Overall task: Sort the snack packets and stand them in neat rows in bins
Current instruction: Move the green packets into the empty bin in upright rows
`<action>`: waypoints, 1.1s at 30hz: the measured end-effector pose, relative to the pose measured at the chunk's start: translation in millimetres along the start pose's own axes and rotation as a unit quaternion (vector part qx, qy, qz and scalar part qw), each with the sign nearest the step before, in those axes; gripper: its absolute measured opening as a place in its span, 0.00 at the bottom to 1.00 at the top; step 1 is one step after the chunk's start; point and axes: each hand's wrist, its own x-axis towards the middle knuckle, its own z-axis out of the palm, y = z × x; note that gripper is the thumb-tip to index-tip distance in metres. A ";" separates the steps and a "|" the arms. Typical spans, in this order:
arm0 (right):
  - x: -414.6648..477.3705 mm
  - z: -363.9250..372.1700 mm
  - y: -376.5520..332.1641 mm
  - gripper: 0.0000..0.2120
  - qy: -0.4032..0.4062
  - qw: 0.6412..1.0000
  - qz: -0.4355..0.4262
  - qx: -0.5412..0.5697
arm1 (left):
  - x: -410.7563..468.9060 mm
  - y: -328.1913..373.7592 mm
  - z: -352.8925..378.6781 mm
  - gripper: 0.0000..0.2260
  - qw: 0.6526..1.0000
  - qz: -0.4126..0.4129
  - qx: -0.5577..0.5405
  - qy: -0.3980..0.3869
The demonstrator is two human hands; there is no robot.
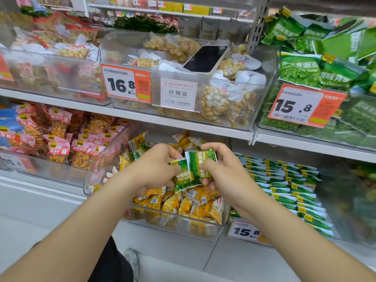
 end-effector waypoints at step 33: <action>-49.9 -117.0 1.6 0.16 -0.010 0.998 0.021 -0.056 | -35.6 52.7 74.2 0.20 0.971 0.212 -0.081 -0.077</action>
